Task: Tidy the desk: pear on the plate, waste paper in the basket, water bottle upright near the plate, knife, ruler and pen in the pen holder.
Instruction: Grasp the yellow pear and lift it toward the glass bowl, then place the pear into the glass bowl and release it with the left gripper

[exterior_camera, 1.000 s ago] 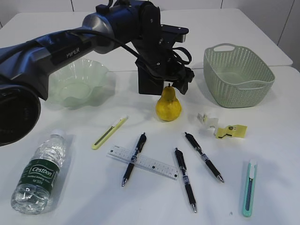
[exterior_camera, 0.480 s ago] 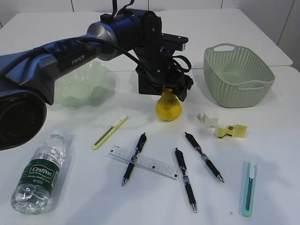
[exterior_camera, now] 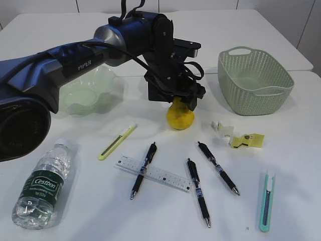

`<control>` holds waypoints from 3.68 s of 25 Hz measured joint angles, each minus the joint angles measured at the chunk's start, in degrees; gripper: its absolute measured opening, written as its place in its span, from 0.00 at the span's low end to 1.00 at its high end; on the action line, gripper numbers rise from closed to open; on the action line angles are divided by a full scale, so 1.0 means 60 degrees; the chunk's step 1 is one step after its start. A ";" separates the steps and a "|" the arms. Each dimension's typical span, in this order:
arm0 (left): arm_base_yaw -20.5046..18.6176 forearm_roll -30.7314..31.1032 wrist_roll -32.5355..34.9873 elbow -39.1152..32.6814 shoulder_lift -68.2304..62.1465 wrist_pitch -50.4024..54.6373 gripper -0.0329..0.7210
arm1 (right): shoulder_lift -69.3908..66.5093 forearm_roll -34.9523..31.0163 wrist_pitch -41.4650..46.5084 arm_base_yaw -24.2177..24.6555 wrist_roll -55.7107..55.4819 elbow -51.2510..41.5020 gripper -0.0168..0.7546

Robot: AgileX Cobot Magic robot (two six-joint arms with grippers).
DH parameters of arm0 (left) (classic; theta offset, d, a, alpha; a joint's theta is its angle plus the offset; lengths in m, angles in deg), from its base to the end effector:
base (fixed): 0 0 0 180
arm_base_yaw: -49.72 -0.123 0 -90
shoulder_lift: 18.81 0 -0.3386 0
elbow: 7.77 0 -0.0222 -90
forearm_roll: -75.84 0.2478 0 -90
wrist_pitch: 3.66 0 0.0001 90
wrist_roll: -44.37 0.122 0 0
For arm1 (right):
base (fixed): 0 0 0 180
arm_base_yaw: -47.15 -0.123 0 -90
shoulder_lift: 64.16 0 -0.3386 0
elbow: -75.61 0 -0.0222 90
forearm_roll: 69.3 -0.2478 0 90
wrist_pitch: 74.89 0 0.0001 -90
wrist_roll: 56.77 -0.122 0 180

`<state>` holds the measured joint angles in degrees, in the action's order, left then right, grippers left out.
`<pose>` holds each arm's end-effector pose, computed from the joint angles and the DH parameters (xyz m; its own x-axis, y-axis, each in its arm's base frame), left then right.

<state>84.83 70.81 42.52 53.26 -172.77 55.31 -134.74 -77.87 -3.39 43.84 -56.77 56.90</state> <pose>0.4939 -0.3585 0.1739 -0.7655 0.4437 -0.4660 0.5448 0.8322 -0.1027 0.1737 0.0273 0.3537 -0.9455 -0.0073 -0.3255 -0.0589 0.9871 0.1490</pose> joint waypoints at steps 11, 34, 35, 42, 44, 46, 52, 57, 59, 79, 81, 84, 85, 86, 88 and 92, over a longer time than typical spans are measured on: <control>0.0000 0.0324 0.0000 0.0000 -0.0046 -0.0020 0.54 | 0.0000 0.0000 0.0000 0.0000 0.0000 0.0000 0.74; 0.0000 0.0627 -0.0004 0.0078 -0.0076 0.0883 0.38 | 0.0000 0.0017 0.0000 0.0000 0.0000 0.0000 0.74; 0.0000 0.0650 -0.0004 0.0078 -0.0060 0.1000 0.38 | 0.0000 0.0017 0.0000 0.0000 0.0000 0.0000 0.74; 0.0000 0.0738 -0.0004 0.0094 0.0128 0.1812 0.38 | 0.0000 0.0017 0.0000 0.0000 0.0000 0.0000 0.74; 0.0000 0.0755 -0.0004 0.0076 0.0192 0.1932 0.38 | 0.0000 0.0017 0.0000 0.0000 0.0000 0.0000 0.74; 0.0000 0.0838 -0.0004 0.0076 0.0269 0.1970 0.38 | 0.0000 0.0017 0.0000 0.0000 0.0000 0.0000 0.74; -0.0100 0.0987 -0.0024 0.0076 0.0642 0.2007 0.38 | 0.0000 0.0017 0.0000 0.0000 0.0000 0.0000 0.74; -0.0297 0.1024 -0.0093 0.0059 0.1181 0.2027 0.38 | 0.0000 0.0017 0.0000 0.0000 0.0000 0.0000 0.74; -0.0419 0.1024 -0.0102 0.0059 0.1459 0.2027 0.38 | 0.0000 0.0017 0.0000 0.0000 0.0000 0.0000 0.74; -0.3108 0.1149 -0.0138 0.0059 0.2898 0.2171 0.39 | 0.0000 0.0072 0.0000 0.0000 0.0000 0.0000 0.74; -0.3307 0.1149 -0.0144 0.0059 0.2898 0.2171 0.39 | 0.0000 0.0072 0.0000 0.0000 0.0000 0.0000 0.74; -0.3577 0.1149 -0.0144 0.0059 0.2913 0.2080 0.39 | 0.0000 0.0072 0.0000 0.0000 0.0000 0.0000 0.74; -0.3657 0.1149 -0.0144 0.0059 0.2913 0.2026 0.39 | 0.0000 0.0072 0.0000 0.0000 0.0000 0.0000 0.74; -0.3751 0.1149 -0.0144 0.0059 0.2913 0.1939 0.39 | 0.0000 0.0072 0.0000 0.0000 0.0000 0.0000 0.74; -0.3913 0.1149 -0.0144 0.0059 0.2913 0.1796 0.39 | 0.0000 0.0072 0.0000 0.0000 0.0000 0.0000 0.74; -0.4086 0.1149 -0.0144 0.0059 0.2757 0.1236 0.39 | 0.0000 0.0072 0.0000 0.0000 0.0000 0.0000 0.74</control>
<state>60.32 77.71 41.65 53.62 -156.23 62.73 -134.74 -77.44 -3.39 43.84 -56.77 56.90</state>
